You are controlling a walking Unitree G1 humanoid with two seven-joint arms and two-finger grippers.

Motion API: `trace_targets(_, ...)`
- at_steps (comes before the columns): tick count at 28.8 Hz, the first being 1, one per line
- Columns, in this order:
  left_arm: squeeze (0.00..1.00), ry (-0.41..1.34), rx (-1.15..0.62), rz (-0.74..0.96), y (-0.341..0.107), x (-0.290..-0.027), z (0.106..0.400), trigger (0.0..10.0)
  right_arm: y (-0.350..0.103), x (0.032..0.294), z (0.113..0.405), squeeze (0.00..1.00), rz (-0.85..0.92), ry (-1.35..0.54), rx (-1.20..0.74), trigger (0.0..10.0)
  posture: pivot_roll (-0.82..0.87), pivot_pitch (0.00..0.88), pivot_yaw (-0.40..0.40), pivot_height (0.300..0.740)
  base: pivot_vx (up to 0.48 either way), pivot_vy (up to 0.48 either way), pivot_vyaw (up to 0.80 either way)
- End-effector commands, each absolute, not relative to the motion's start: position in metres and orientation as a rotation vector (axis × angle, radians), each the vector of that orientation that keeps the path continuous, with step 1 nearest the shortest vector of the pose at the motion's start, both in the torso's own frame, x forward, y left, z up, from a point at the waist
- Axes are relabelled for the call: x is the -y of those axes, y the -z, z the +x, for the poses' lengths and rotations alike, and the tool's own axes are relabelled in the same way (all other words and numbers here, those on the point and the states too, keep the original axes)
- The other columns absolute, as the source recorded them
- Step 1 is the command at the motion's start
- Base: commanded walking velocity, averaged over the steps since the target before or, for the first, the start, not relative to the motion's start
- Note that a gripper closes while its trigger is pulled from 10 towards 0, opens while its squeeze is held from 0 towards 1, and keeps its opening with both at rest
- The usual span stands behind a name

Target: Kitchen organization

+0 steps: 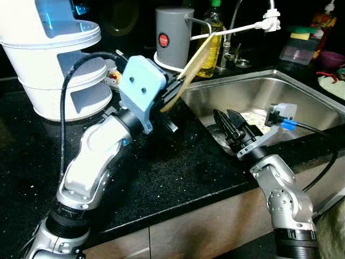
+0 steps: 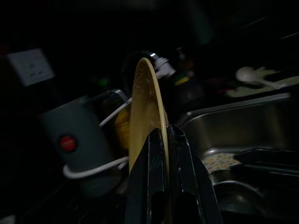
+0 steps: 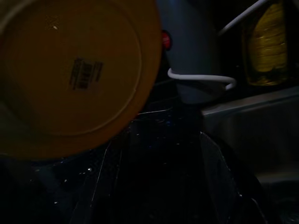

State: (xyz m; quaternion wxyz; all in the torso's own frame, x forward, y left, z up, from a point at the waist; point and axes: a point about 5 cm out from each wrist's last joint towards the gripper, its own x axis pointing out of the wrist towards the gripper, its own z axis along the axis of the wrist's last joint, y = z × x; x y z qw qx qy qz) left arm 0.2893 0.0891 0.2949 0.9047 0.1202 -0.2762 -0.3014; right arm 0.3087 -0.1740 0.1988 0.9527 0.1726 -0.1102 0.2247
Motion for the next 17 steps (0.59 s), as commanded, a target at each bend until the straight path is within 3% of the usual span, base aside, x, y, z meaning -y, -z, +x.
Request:
trace_targets(1,0.0,0.593,0.546,0.258,-0.292,-0.0936,0.2922,10.0,-0.1989,0.1715,0.3091,0.0,0.36,-0.472,0.223,10.0,-0.07,0.0,-0.03,0.74,0.0,-0.454,0.0)
trace_targets(17,0.0,0.594,0.544,0.264,-0.291,-0.0919,0.2923,10.0,-0.1994,0.1679,0.3094,0.0,0.36,-0.496,0.226,10.0,-0.07,0.0,-0.031,0.74,0.0,-0.477,0.0)
